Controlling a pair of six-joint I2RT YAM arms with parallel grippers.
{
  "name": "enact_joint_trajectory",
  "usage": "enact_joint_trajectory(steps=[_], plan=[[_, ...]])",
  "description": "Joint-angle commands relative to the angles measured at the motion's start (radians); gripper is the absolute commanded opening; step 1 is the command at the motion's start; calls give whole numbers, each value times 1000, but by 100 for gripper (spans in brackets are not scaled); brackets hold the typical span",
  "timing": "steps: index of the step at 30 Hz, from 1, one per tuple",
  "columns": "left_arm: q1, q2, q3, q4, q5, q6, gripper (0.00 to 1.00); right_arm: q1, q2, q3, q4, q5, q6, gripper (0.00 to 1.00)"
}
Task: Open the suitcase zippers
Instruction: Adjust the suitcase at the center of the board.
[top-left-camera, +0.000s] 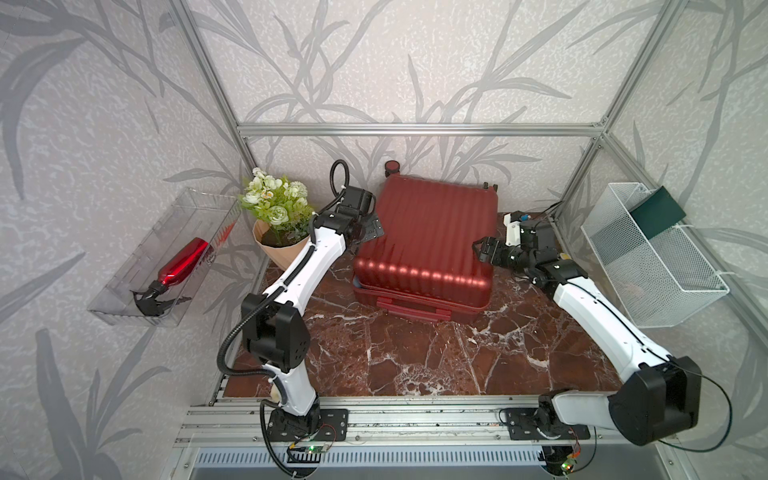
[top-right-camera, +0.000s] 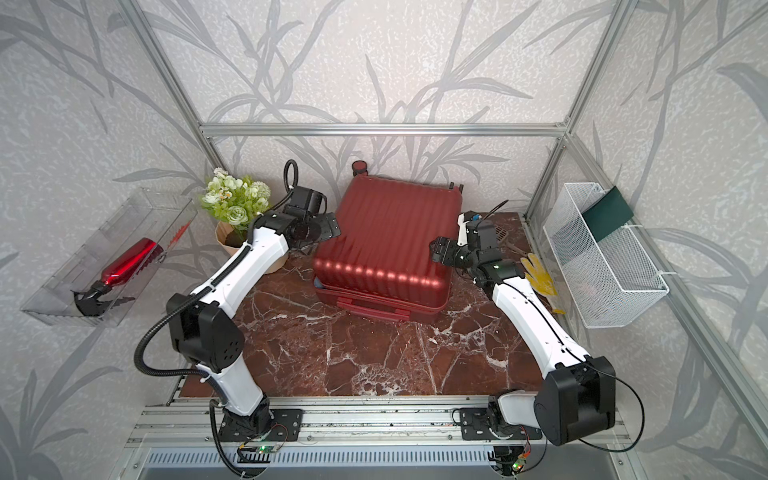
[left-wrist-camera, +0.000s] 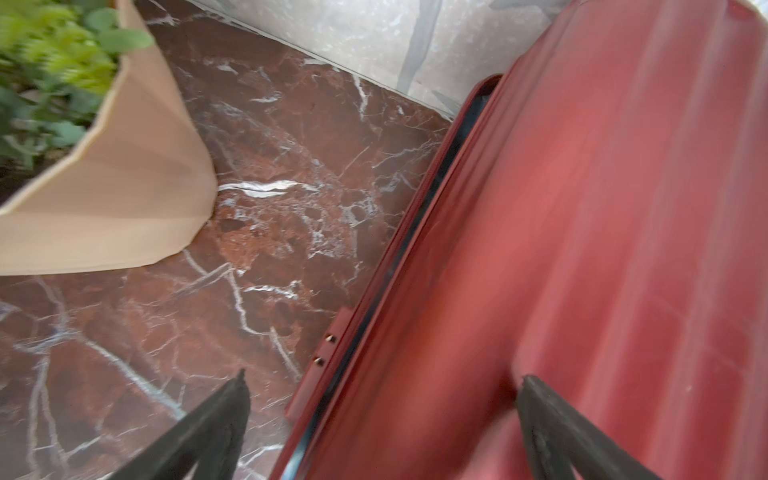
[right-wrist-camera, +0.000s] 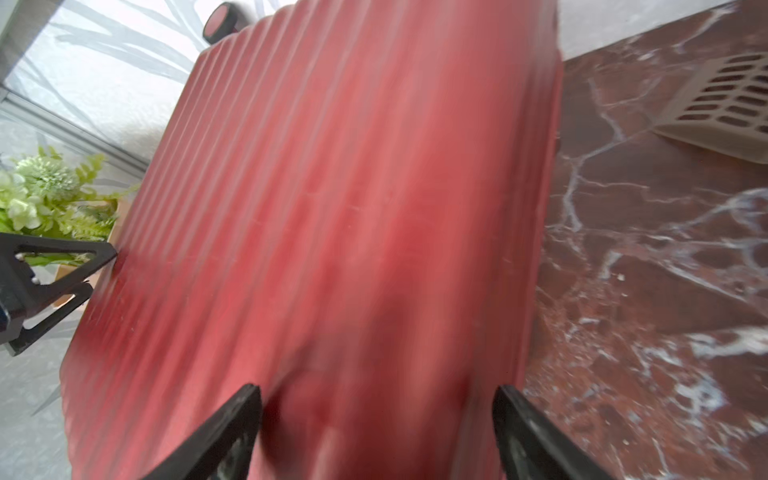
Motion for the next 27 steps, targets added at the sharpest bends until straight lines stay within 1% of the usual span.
enact_joint_trajectory(steps=[1,2,3,5,7,9,11,12,15,18,20,22,23,25,27], plan=[[27,-8,-10,0,-81,67,99,1,6,12,-12,-43,-12,88],[35,0,8,-8,-97,72,99,1,4,9,-16,-36,-20,88],[46,10,22,-6,-90,74,99,1,4,7,-23,-31,-28,88],[68,41,37,14,-46,68,99,2,10,6,-31,-28,-41,88],[88,76,42,48,87,59,99,-2,25,7,-33,-33,-48,89],[105,88,9,133,299,47,99,-10,41,11,-26,-56,-52,90],[114,65,-80,266,499,5,99,-33,60,19,-13,-92,-37,91],[115,37,-140,361,570,-22,99,-52,76,24,1,-128,-19,91],[112,-24,-288,563,713,-142,99,-91,148,68,41,-279,21,94],[84,-76,-403,658,795,-226,99,-91,221,148,51,-419,0,94],[48,-118,-486,723,828,-275,99,-91,258,209,31,-478,-26,94],[3,-165,-578,821,859,-347,99,-91,292,273,-11,-510,-65,94],[-27,-191,-613,861,867,-371,99,-91,313,307,-40,-524,-88,94],[-103,-236,-658,883,858,-392,99,-91,351,382,-109,-527,-136,94],[-208,-280,-679,919,843,-401,99,-89,400,454,-180,-501,-196,94]])
